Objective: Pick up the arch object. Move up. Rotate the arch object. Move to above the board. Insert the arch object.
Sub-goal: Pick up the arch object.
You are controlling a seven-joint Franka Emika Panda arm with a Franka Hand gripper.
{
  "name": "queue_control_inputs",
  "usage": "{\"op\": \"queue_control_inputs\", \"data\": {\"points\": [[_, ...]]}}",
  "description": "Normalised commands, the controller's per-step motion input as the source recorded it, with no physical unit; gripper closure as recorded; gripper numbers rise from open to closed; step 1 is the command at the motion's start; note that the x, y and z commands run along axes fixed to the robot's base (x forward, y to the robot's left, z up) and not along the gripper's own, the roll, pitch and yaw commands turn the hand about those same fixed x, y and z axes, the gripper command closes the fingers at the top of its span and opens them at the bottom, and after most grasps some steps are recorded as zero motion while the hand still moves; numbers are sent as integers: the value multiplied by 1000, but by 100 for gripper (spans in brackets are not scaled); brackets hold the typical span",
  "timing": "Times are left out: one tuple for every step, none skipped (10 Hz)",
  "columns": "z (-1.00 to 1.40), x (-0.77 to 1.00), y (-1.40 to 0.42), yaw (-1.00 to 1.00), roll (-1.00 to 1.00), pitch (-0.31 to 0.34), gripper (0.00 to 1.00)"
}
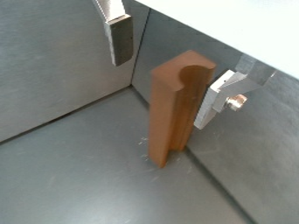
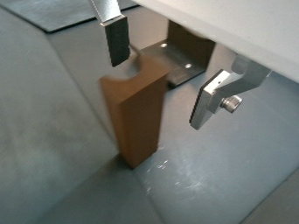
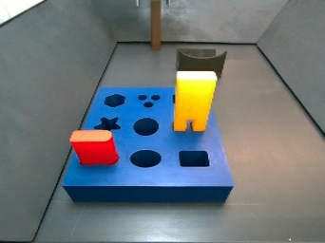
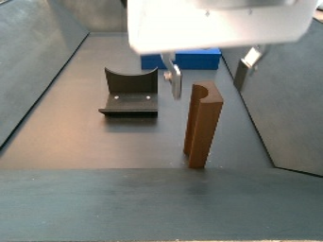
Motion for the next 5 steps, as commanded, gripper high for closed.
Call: {"op": "queue_control_inputs", "data": {"points": [[-466, 226, 649, 226, -250, -36, 0], [-503, 177, 369, 177, -200, -57, 0], [0, 0, 0, 0, 13, 0, 0], [0, 0, 97, 9, -60, 0, 0], [-200, -14, -83, 69, -9, 0, 0]]}}
